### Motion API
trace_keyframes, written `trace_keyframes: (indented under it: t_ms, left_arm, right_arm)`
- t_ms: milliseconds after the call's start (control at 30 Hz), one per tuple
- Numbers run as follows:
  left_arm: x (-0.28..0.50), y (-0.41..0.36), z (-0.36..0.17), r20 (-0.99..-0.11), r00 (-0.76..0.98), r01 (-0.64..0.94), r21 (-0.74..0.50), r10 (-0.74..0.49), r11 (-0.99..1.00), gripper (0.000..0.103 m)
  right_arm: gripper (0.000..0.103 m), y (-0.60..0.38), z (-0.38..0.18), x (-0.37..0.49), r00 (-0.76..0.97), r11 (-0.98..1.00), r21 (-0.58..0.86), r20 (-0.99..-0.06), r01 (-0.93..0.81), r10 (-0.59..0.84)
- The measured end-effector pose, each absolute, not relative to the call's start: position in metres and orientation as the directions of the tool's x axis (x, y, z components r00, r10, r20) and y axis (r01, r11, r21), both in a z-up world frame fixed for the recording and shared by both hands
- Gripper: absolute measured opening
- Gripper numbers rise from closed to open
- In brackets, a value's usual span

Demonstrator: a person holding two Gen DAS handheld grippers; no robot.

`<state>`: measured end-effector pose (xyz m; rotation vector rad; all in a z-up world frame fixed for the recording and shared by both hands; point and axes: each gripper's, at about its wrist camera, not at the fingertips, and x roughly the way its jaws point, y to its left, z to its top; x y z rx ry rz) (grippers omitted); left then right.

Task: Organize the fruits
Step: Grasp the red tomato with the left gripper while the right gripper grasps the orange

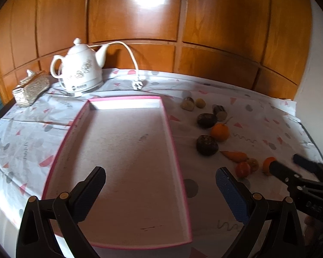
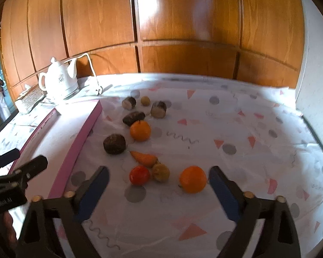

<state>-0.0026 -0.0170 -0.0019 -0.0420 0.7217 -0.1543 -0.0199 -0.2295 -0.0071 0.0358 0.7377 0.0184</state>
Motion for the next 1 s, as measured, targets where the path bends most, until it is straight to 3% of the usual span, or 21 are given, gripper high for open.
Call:
trace_keyframes:
  t_ms: [133,267,600,900,1000]
  left_arm:
    - [0.002,-0.023,0.0,-0.661,0.718,0.174,-0.134,-0.219,0.976,0.103]
    - [0.005,-0.039,0.001,-0.669,0.701,0.238,-0.108,-0.248,0.965,0.103]
    - [0.018,-0.073,-0.004,-0.708,0.62,0.359,-0.127,-0.338,0.925,0.092]
    - [0.034,-0.109,-0.019,-0.747,0.533,0.432,-0.164,-0.398,0.887,0.071]
    - [0.039,-0.121,-0.027,-0.758,0.505,0.449,-0.178,-0.413,0.875,0.069]
  right_arm:
    - [0.065,-0.251,-0.021,-0.021,0.688,0.995,0.103,-0.72,-0.018,0.087]
    - [0.035,-0.269,-0.036,-0.018,0.648,0.99,0.142,-0.754,-0.004,0.111]
    - [0.034,-0.29,-0.044,0.001,0.645,0.989,0.147,-0.756,0.001,0.112]
    - [0.035,-0.285,-0.047,0.019,0.656,0.985,0.171,-0.74,-0.028,0.147]
    - [0.034,-0.282,-0.046,0.023,0.665,0.99,0.136,-0.736,-0.034,0.123]
